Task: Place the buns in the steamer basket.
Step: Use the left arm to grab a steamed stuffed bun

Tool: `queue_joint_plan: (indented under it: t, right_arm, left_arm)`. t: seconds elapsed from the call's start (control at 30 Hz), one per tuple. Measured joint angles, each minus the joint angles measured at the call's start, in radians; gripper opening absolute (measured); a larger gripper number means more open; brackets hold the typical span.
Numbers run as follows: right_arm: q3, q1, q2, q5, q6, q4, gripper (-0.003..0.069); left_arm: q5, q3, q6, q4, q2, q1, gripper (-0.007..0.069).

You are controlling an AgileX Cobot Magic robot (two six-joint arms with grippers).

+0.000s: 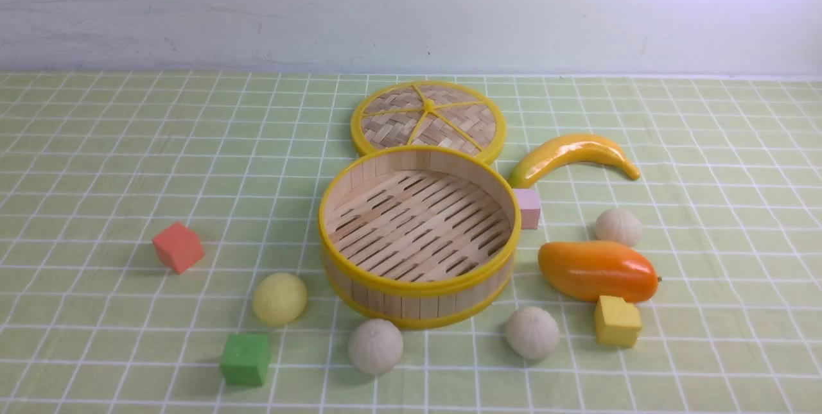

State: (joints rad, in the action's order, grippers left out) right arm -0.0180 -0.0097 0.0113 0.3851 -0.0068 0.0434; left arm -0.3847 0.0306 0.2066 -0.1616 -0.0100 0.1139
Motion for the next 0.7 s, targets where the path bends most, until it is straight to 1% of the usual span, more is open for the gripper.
queue_joint_plan:
  t: [0.57,0.6,0.67,0.7]
  right_arm:
    - [0.000,0.000,0.000,0.000,0.000,0.000,0.0239]
    - [0.000,0.000,0.000,0.000,0.000,0.000,0.0239]
    - [0.000,0.000,0.000,0.000,0.000,0.000,0.0239]
    - [0.000,0.000,0.000,0.000,0.000,0.000,0.0239]
  left_arm:
    - [0.006,0.000,0.001,-0.003,0.000,0.000,0.0237]
    - [0.021,0.000,0.007,-0.019,0.000,0.000,0.0237]
    - [0.083,0.000,0.048,-0.107,0.000,0.000,0.0237]
    - [0.096,0.000,0.059,-0.132,0.000,0.000,0.0237]
